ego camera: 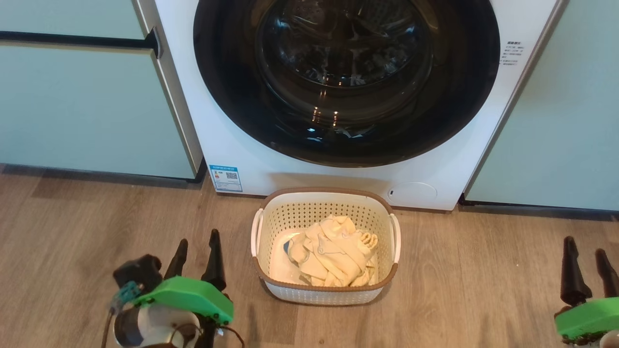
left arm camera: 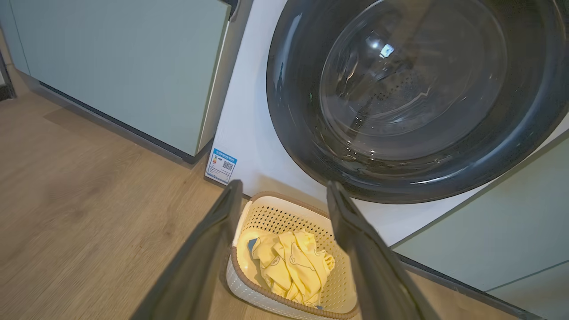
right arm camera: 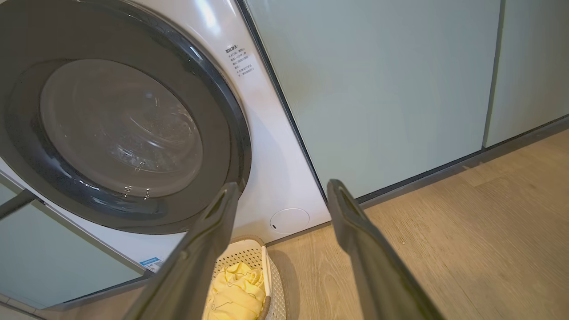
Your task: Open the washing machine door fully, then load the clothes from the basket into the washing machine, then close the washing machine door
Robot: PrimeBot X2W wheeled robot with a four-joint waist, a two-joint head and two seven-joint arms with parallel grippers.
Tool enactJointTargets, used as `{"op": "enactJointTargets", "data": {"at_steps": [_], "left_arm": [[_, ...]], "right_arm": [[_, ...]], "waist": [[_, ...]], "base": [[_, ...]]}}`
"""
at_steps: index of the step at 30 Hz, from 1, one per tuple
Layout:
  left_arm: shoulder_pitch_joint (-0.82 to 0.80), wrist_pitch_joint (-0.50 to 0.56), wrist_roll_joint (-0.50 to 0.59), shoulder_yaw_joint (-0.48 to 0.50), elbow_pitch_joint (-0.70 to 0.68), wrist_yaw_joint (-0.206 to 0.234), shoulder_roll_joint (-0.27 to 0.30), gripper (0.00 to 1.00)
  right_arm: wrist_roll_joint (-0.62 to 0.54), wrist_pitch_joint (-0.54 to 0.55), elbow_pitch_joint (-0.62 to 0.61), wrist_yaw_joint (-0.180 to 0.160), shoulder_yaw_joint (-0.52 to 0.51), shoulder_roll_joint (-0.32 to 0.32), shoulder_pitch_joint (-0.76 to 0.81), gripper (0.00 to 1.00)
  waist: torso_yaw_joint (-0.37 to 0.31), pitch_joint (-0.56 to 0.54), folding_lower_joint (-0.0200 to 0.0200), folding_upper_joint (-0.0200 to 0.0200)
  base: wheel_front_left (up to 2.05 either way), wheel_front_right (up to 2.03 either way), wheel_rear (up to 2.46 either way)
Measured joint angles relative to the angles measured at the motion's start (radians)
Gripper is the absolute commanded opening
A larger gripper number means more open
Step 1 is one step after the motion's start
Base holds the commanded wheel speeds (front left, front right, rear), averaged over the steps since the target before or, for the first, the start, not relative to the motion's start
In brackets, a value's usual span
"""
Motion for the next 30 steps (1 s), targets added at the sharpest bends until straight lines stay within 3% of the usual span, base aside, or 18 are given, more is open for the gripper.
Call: {"op": "enactJointTargets", "data": {"at_steps": [30], "left_arm": [[-0.039, -0.088, 0.352, -0.086, 0.007, 0.025, 0.000, 1.00]], "right_arm": [[-0.376, -0.058, -0.057, 0.000, 0.008, -0.027, 0.000, 1.00]], "waist": [[-0.002, -0.001, 0.0000, 0.0000]], "base": [[0.00, 0.00, 0.00]]}}
